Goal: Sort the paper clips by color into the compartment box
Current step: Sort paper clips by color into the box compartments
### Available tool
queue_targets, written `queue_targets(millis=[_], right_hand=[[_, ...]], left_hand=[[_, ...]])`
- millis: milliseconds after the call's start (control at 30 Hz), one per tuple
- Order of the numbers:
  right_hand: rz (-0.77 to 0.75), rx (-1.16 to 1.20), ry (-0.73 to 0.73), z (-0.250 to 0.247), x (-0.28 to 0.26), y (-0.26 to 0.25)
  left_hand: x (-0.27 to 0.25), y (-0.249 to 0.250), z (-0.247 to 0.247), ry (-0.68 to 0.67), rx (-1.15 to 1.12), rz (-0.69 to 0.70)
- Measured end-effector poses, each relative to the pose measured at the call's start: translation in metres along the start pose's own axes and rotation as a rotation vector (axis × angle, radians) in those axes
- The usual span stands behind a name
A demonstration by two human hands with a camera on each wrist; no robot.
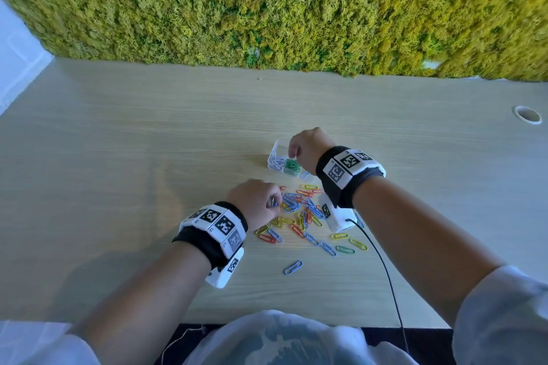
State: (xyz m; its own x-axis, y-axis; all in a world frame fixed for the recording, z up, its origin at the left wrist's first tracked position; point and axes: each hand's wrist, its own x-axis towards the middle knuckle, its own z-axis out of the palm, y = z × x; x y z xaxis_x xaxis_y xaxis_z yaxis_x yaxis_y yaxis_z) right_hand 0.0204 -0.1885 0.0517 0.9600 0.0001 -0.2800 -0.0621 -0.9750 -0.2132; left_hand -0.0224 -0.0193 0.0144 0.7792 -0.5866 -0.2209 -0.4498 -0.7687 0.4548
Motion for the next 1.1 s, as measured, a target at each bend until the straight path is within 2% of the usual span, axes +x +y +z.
queue_targets(millis=[100, 200, 433, 600, 700, 833, 967, 1100], right_hand=[[0.009, 0.03, 0.068, 0.001, -0.001, -0.001], [-0.023, 0.007, 0.031, 0.006, -0.003, -0.003], [-0.059, -0.029, -0.023, 0.011, -0.008, -0.002], [-0.079, 0.038, -0.021, 0.006, -0.015, 0.011], [-0.085, 0.079, 0.015, 0.005, -0.024, 0.018], [-0.054, 0.13, 0.1, 0.008, -0.044, 0.024], [0.009, 0.1, 0.009, 0.013, -0.061, 0.035], [0.085, 0.102, -0.015, 0.013, -0.077, 0.052]], left_hand=[[0.0, -0.008, -0.007, 0.054, -0.004, -0.078], [-0.001, -0.019, -0.015, 0.087, -0.01, -0.148], [-0.005, -0.034, -0.02, 0.02, -0.027, -0.2], [-0.009, -0.046, -0.026, 0.088, -0.093, -0.266], [-0.01, -0.047, -0.03, 0.099, -0.085, -0.252], [-0.008, -0.031, -0.028, 0.057, -0.011, -0.16], [-0.005, -0.015, -0.024, 0.084, 0.111, -0.102], [-0.001, -0.011, -0.023, 0.042, 0.191, -0.104]])
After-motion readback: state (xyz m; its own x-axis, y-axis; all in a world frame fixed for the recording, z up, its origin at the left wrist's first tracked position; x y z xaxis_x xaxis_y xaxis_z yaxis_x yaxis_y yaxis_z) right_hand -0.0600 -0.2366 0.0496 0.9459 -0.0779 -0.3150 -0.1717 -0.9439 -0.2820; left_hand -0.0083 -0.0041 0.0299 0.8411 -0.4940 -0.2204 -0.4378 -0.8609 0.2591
